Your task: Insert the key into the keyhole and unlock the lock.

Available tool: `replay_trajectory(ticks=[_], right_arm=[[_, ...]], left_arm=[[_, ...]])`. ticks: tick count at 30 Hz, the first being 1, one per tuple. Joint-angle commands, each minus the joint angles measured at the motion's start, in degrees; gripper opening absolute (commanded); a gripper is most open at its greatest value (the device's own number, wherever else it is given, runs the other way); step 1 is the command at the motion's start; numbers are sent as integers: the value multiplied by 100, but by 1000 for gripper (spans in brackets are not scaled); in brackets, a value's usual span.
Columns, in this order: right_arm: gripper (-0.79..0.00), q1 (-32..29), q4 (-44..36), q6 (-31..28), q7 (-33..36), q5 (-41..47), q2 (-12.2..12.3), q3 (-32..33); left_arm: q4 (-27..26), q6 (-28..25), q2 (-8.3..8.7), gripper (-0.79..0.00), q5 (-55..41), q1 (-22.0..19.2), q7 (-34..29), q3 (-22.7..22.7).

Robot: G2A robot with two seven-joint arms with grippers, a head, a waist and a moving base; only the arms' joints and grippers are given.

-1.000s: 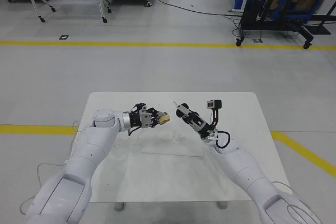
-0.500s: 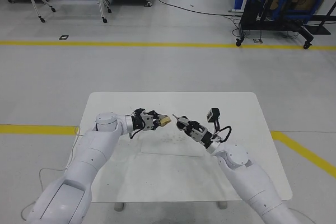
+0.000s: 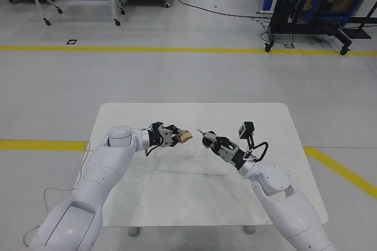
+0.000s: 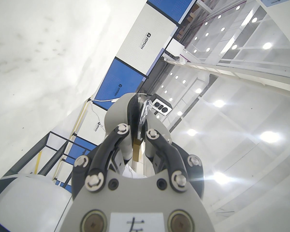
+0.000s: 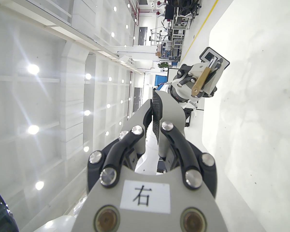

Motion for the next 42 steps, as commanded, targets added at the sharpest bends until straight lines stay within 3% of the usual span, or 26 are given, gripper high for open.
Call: replay_trajectory(ticks=[1,5,8,10,18,26,42], right_arm=[[-785,0,0,0,0,0,0,0],[-785,-1,-7,-1,-18,-59,2,0],[-785,-142,-275,145,-469,-967,21,-99],[-785,-283,-593,407,-868,-1545,25,-201],[-785,-483,-1278,1628,-1726,-2567,-29,-660],[-785,-187,-1154,2304,-2026,-2469,-146,-921],[-785,37,-860,2541,-2185,-2260,-278,-1047]], left_arm=[[0,0,0,-785,0,0,0,0],[0,0,0,-785,0,0,0,0],[-227,-197,7,-785,160,63,337,17],[-414,-295,20,-785,228,145,685,-17],[-857,-124,107,-785,169,447,1011,-223],[-1316,-101,176,-785,335,710,1280,-299],[-1765,31,252,-785,542,927,1490,-364]])
